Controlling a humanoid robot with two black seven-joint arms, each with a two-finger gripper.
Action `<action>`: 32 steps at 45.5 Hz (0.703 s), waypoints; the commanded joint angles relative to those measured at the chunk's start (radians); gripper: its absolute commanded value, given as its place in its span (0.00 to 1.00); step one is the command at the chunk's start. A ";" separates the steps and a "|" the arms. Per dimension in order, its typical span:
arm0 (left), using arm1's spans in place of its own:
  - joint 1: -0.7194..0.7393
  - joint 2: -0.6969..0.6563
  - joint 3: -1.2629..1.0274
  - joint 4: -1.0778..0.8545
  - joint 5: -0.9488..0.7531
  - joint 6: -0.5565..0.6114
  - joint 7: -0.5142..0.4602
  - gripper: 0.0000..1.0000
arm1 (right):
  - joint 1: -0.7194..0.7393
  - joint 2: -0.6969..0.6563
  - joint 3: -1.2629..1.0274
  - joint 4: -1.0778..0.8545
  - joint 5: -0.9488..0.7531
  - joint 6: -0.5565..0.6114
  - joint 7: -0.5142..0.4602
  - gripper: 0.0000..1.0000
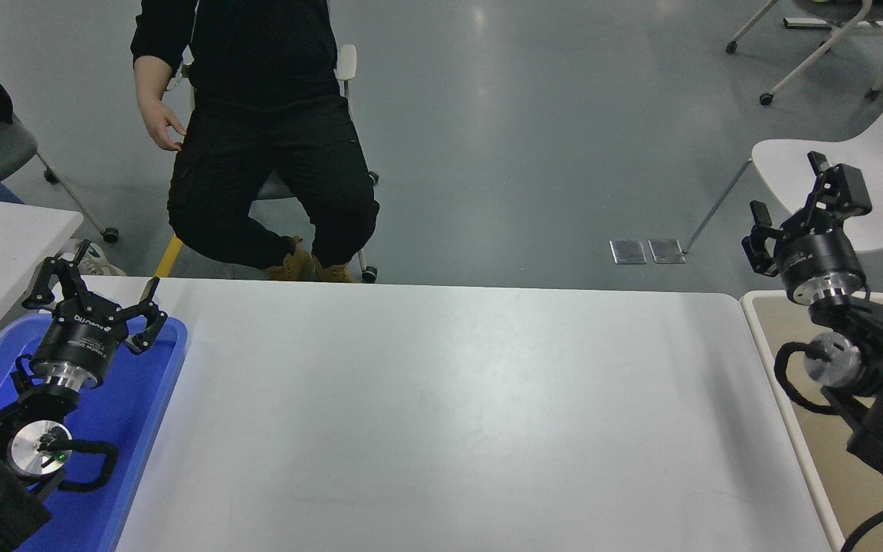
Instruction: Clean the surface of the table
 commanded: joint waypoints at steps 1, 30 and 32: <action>0.000 0.000 0.000 0.000 0.000 0.000 0.000 1.00 | -0.054 0.019 -0.009 0.000 -0.003 -0.010 0.013 0.99; 0.000 0.001 0.000 0.000 0.000 0.000 0.000 1.00 | -0.060 0.013 -0.009 -0.003 -0.003 -0.004 0.013 0.99; 0.000 0.000 0.000 0.000 0.000 0.000 0.000 1.00 | -0.060 0.013 -0.014 -0.003 -0.003 -0.004 0.013 0.99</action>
